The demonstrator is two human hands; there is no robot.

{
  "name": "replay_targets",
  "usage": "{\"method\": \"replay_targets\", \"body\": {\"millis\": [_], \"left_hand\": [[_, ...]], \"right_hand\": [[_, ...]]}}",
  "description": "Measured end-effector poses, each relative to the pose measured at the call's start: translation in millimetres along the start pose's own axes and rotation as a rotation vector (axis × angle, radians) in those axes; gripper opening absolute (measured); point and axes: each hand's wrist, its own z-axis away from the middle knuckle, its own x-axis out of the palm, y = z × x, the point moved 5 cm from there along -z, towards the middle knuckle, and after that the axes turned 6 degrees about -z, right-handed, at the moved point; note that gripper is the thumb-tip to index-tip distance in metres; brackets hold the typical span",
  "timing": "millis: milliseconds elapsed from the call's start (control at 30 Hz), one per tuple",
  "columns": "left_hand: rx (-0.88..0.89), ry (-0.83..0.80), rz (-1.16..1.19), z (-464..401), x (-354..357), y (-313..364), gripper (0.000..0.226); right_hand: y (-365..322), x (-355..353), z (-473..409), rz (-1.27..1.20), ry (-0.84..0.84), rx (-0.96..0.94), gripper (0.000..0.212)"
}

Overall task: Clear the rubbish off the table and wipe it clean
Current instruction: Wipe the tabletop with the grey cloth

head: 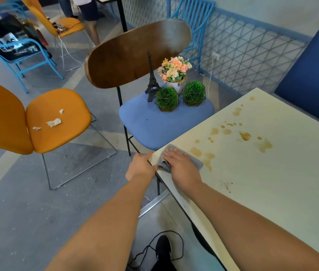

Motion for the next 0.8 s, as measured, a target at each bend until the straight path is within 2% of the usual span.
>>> {"method": "replay_targets", "body": {"millis": [167, 300, 367, 467, 600, 700, 800], "left_hand": [[-0.008, -0.004, 0.0, -1.0, 1.3, -1.2, 0.055], [0.008, -0.001, 0.002, -0.7, 2.1, 1.7, 0.048], [0.02, 0.007, 0.017, 0.7, 3.0, 3.9, 0.038], [0.012, 0.017, 0.023, 1.8, 5.4, 2.3, 0.029], [-0.009, 0.005, -0.028, 3.7, 3.8, 3.7, 0.054], [-0.031, 0.001, -0.061, 3.3, 4.7, 5.6, 0.055], [-0.049, 0.011, -0.084, 6.2, 2.8, 6.9, 0.055]], "right_hand": [[-5.5, 9.6, 51.4, -0.087, 0.131, -0.093, 0.039], [0.5, 1.6, 40.0, 0.004, 0.022, -0.112, 0.054], [4.1, -4.0, 24.0, 0.075, -0.053, -0.06, 0.048], [1.8, 1.7, 14.3, 0.096, -0.023, -0.005, 0.046], [-7.7, 14.6, 57.0, 0.002, 0.016, -0.091, 0.056], [4.1, 1.9, 57.7, 0.026, -0.029, -0.113, 0.05], [13.9, -5.0, 35.4, 0.055, 0.001, -0.013, 0.047]]}}
